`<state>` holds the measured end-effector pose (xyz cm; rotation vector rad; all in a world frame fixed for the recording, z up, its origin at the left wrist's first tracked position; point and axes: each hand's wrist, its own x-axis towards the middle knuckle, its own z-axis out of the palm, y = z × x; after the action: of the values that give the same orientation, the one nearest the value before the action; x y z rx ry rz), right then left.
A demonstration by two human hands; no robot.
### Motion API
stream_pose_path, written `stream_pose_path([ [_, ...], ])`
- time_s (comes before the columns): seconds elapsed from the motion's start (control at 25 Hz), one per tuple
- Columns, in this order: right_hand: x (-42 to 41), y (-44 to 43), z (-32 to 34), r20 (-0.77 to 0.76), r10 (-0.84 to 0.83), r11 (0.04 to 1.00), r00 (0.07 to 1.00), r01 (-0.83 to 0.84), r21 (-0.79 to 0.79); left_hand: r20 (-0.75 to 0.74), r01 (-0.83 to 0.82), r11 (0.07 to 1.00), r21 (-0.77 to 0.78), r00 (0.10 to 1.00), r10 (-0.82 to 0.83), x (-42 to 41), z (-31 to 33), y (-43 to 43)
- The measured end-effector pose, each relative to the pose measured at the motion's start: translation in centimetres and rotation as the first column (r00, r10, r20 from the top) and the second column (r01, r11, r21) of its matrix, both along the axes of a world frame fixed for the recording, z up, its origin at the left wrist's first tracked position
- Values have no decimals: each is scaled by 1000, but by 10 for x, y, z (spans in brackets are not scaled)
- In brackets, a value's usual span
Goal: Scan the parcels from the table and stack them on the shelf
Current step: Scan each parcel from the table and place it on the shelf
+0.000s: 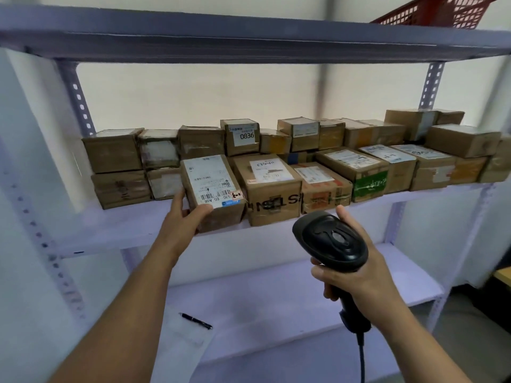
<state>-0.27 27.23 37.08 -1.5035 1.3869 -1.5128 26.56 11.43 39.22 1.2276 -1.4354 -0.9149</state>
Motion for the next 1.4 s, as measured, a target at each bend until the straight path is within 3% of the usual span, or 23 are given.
stream_pose_path([
  [0.2, 7, -6, 0, -13, -75, 997, 997, 75, 10, 219, -30, 999, -17, 975, 33, -8, -10, -24],
  [0.64, 0, -9, 1, -38, -94, 995, 995, 95, 10, 281, -43, 995, -86, 958, 66, -9, -27, -46],
  [0.76, -8, -3, -1, -34, -88, 996, 996, 88, 0, 291, -211, 951, -226, 917, 272, -22, -31, -27],
  [0.88, -23, 9, -4, -26, -81, 997, 996, 81, -4, 158, -321, 857, -403, 898, 411, -49, -36, 15],
  [1.0, -44, 26, -7, -6, -78, 997, 997, 78, -5, 117, -245, 828, -504, 931, 346, -91, -50, 54],
  [1.2, -97, 69, -15, 36, -122, 993, 992, 122, 2, 352, 57, 855, -515, 924, 151, -185, -73, 100],
  [1.4, -169, 130, -25, 97, -216, 976, 972, 216, 10, 432, 207, 857, -472, 901, 20, -283, -81, 135],
])
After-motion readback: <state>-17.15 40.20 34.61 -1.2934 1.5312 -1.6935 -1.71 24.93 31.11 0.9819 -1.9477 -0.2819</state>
